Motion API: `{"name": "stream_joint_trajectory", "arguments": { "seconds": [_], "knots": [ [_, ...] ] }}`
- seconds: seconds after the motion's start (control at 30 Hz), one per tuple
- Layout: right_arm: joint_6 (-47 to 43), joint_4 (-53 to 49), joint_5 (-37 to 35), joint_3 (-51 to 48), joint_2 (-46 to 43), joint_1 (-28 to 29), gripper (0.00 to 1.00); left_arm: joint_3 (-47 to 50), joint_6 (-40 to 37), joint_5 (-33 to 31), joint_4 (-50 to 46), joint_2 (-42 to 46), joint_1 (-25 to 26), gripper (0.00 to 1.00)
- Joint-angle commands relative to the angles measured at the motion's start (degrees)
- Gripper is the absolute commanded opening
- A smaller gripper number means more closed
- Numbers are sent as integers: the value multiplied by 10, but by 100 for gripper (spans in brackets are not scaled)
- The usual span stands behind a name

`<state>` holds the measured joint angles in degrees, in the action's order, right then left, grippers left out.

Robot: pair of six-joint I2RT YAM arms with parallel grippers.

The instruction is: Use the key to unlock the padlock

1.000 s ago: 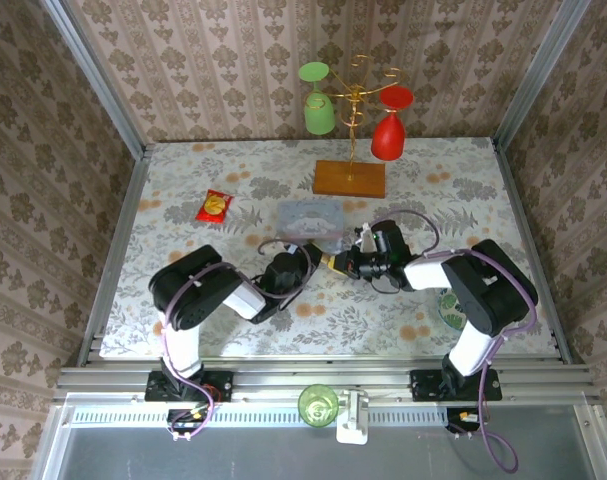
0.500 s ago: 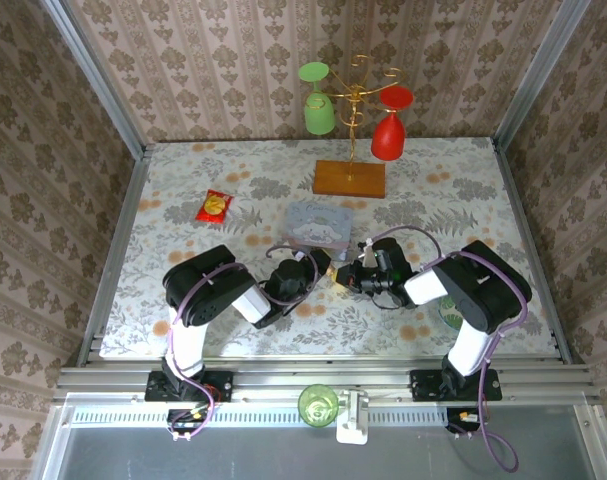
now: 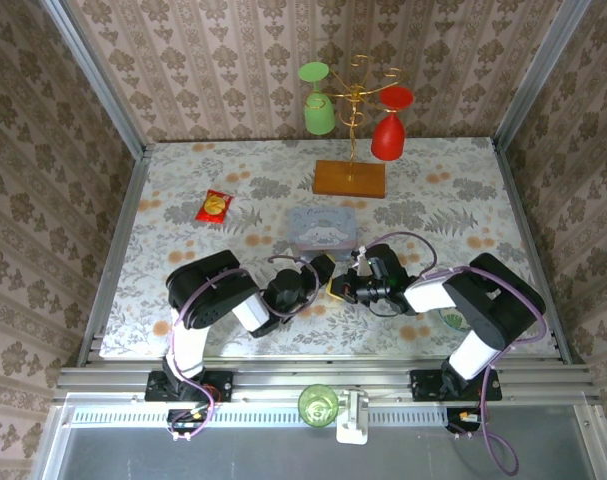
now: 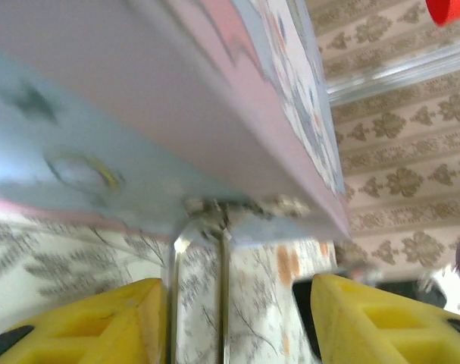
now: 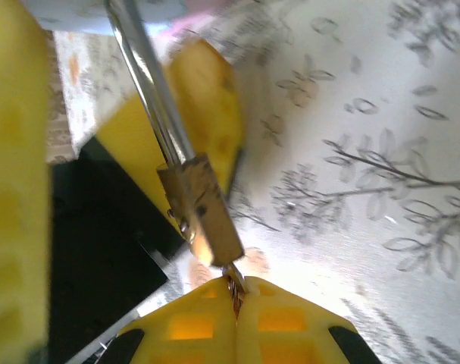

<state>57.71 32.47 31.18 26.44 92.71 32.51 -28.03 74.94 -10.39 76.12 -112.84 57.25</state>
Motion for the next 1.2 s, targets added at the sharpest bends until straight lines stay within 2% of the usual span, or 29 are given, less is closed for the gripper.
{"name": "stream_joint_trajectory", "arguments": {
  "seconds": [0.0, 0.23, 0.5, 0.73, 0.8, 0.9, 1.07, 1.17],
  "knots": [
    [-25, -31, -16, 13, -43, -1, 0, 14, 4, 60, -16, 7, 15, 58],
    [-26, -43, -2, 7, -54, -8, 0, 0, 3, 99, -13, -20, 8, 57],
    [-50, -63, -14, 6, -41, -17, 0, -16, -6, 127, -16, -18, -12, 44],
    [-85, -83, -34, 5, -64, -18, 0, -27, -9, 144, -17, -29, -23, 28],
    [-109, -114, -45, 9, -74, -18, 0, -31, -12, 151, -16, -33, -26, 29],
    [-124, -136, -41, 18, -74, -20, 0, -32, -12, 153, -16, -38, -32, 45],
    [-112, -122, -30, 21, -63, -20, 0, -40, -22, 155, -18, -37, -37, 45],
    [-109, -121, -35, 20, -67, -21, 0, -29, -29, 135, -20, -29, -37, 42]
  ]
}}
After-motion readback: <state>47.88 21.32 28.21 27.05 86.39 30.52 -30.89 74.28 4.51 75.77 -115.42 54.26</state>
